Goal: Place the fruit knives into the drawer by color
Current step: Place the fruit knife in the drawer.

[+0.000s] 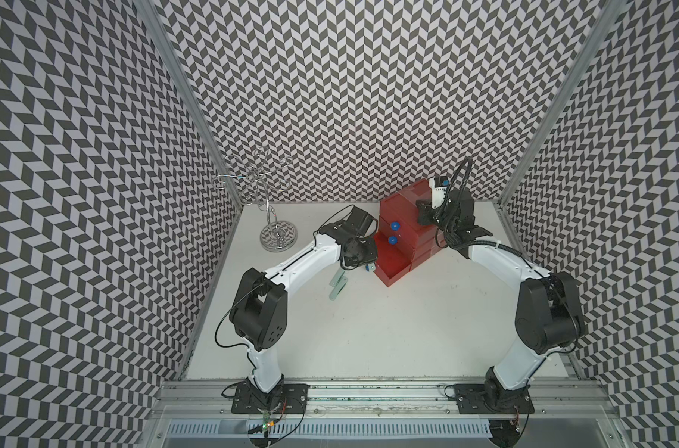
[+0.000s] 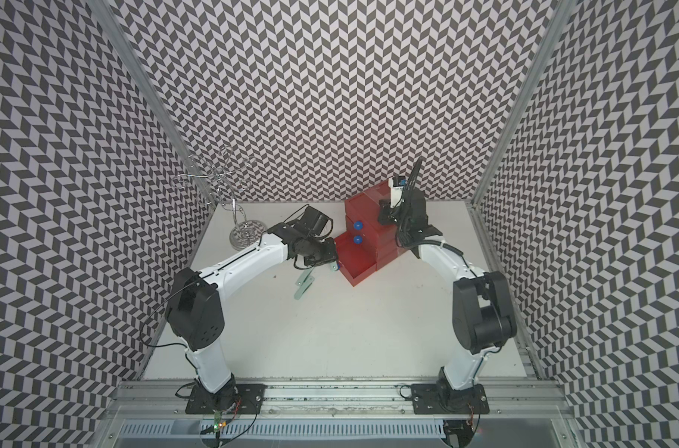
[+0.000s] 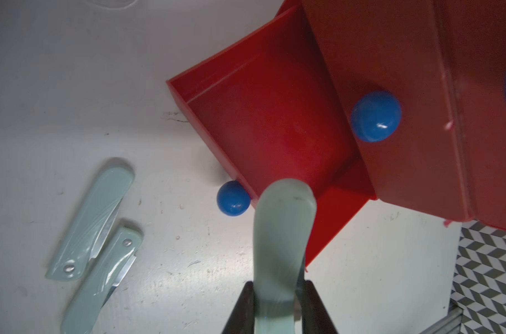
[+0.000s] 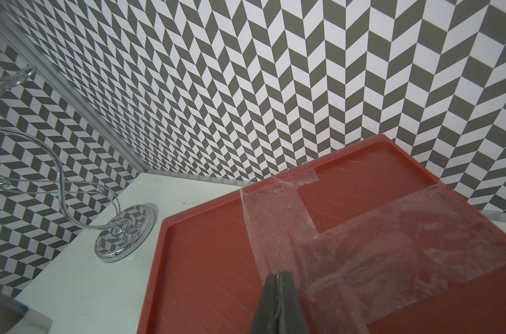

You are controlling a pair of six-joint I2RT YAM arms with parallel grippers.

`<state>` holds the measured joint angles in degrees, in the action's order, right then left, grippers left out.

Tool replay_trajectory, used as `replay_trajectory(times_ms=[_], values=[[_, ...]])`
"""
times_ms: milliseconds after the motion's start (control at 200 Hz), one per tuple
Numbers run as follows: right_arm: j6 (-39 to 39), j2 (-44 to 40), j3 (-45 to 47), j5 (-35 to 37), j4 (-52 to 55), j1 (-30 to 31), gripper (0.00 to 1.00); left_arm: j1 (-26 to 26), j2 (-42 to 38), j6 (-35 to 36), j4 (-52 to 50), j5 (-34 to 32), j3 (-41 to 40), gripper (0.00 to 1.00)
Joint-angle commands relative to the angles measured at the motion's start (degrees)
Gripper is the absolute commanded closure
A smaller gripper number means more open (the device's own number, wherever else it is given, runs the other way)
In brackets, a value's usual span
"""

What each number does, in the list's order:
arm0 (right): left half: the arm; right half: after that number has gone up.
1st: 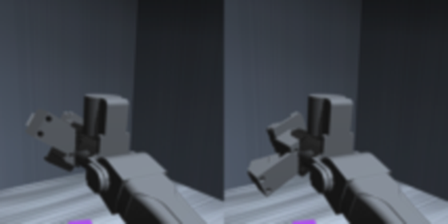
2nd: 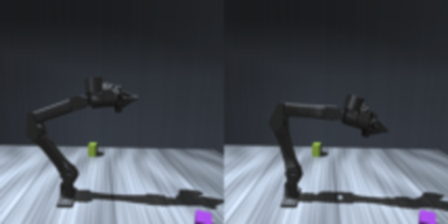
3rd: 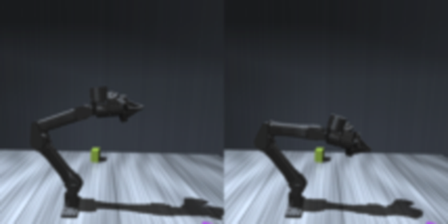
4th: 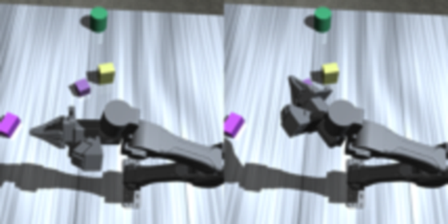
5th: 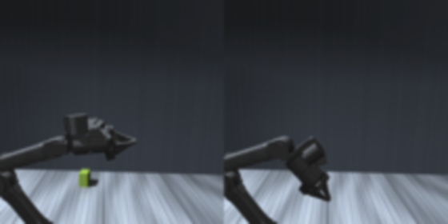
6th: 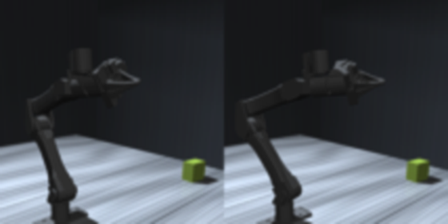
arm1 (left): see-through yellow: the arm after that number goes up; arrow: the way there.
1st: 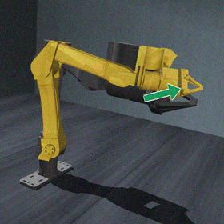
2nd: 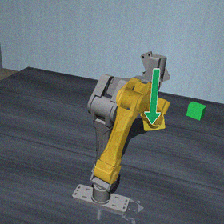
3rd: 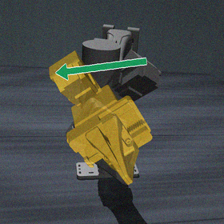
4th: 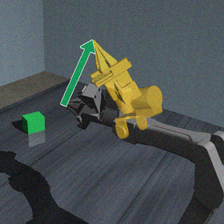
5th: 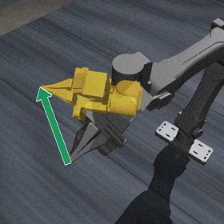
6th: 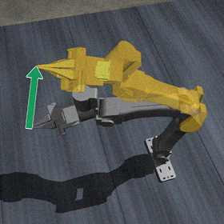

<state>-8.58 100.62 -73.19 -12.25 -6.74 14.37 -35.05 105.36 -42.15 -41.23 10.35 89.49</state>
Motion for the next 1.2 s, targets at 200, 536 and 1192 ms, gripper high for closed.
replay_trajectory(times_ms=[200, 536, 1192], values=[[-3.0, 11.2, 8.2, -2.3, 25.4, 0.4, 1.0, 1.1, 4.8, -4.3, 9.9, 6.9, 1.6, 0.82], [-2.9, 11.4, 8.2, -2.3, 25.4, 0.5, 1.0, 1.2, 8.6, -7.8, 17.7, 9.9, 0.2, 0.82], [-2.9, 11.4, 8.2, -2.3, 25.4, 0.4, 1.0, 1.4, 14.7, -8.5, 18.9, 9.4, 0.4, 0.81]])
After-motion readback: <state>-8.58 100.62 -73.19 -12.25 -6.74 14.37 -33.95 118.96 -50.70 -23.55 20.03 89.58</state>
